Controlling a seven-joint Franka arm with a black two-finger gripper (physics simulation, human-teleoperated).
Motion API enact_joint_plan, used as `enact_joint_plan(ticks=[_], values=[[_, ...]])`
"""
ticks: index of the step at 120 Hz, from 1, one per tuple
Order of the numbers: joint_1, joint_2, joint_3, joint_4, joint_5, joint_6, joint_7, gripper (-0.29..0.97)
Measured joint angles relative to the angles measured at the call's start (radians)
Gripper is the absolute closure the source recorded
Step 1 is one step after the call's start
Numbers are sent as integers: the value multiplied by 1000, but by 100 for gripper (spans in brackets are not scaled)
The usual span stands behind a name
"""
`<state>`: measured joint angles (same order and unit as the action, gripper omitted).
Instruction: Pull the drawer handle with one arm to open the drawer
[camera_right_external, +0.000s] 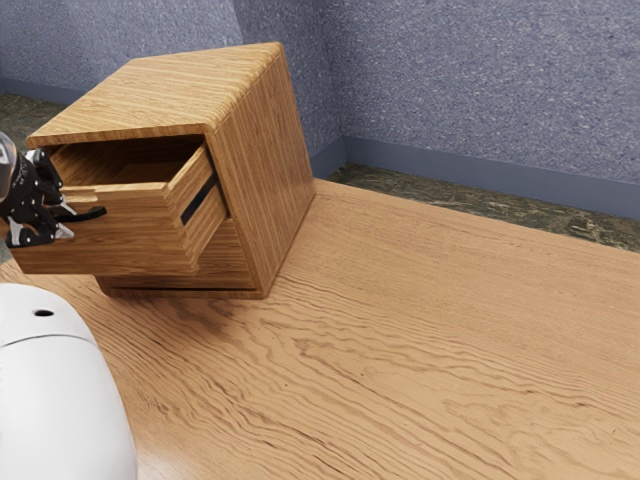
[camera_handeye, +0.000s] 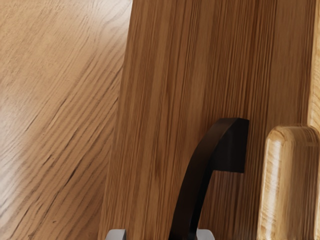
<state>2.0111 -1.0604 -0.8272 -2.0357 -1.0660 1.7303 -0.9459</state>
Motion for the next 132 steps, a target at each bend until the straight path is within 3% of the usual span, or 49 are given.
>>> enact_joint_plan(ticks=[132], values=[[-30, -95, 65, -47, -1, -48, -3, 58]])
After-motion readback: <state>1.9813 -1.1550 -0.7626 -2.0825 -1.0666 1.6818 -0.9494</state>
